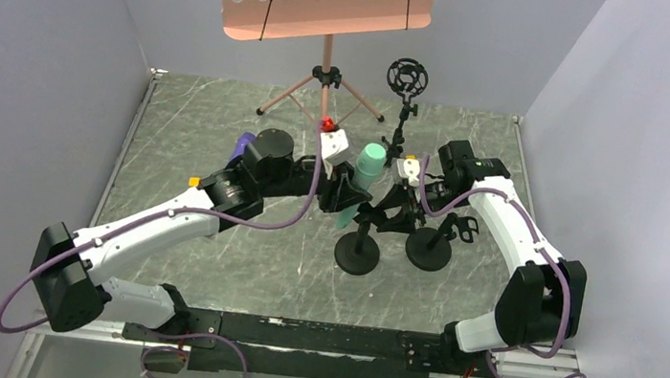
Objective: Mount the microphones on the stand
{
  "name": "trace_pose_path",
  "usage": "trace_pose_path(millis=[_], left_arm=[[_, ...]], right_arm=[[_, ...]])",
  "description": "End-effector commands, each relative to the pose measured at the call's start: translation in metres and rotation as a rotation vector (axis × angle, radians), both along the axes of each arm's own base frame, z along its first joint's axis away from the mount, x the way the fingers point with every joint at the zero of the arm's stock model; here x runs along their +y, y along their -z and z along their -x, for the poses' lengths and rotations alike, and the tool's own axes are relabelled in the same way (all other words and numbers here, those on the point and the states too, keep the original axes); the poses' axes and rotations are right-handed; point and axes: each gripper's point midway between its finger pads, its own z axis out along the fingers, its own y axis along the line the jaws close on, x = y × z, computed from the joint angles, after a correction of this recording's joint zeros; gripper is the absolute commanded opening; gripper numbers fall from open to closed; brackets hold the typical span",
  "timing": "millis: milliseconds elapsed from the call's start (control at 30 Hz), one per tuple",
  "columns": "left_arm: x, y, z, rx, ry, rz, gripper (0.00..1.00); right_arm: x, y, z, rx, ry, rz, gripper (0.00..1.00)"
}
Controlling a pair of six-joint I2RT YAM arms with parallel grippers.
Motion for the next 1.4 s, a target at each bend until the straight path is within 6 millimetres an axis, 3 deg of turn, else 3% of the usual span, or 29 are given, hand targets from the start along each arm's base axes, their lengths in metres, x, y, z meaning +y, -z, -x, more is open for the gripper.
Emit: trace_pose_path(millis=[0,233,467,533,667,933,1100,1133,1233,1367], left_arm=[[-0.012,-0.022,0.002,-0.074,0.046,0.017,0.00],[-0.028,-0.012,0.001,-0.064,0.080,-0.015,0.00],[-0.027,0.000,-0.002,-0.069,0.065,-0.044,0.00],[-0.026,0.003,-0.003,-0.071,0.061,-0.047,0.00],[-0.028,0.006,-0.003,-0.073,0.071,-0.044,0.00],[-0.027,0.000,0.000,-0.079,0.077,-0.013,0.00],[-0.022,-0.003,0.004,-0.088,0.070,-0.004,0.00],[-0.021,-0.003,0.004,-0.091,0.068,-0.005,0.00],[-0.019,-0.002,0.004,-0.099,0.062,-0.014,0.00],[-0.017,-0.003,0.001,-0.137,0.056,-0.035,0.00]], right_arm=[[0.007,-0.018,0.002,-0.022,-0.032,-0.061,0.31],[0.007,-0.018,0.004,-0.012,-0.037,-0.063,0.29],[0.006,-0.018,0.005,-0.007,-0.045,-0.062,0.28],[0.006,-0.019,0.006,-0.003,-0.049,-0.065,0.34],[0.007,-0.019,0.007,0.001,-0.051,-0.076,0.57],[0.008,-0.018,0.008,-0.002,-0.045,-0.084,0.66],[0.008,-0.016,0.006,-0.002,-0.045,-0.075,0.62],[0.008,-0.016,0.006,0.000,-0.043,-0.070,0.59],[0.007,-0.015,0.002,0.004,-0.029,-0.058,0.35],[0.007,-0.014,0.002,-0.002,-0.029,-0.055,0.30]])
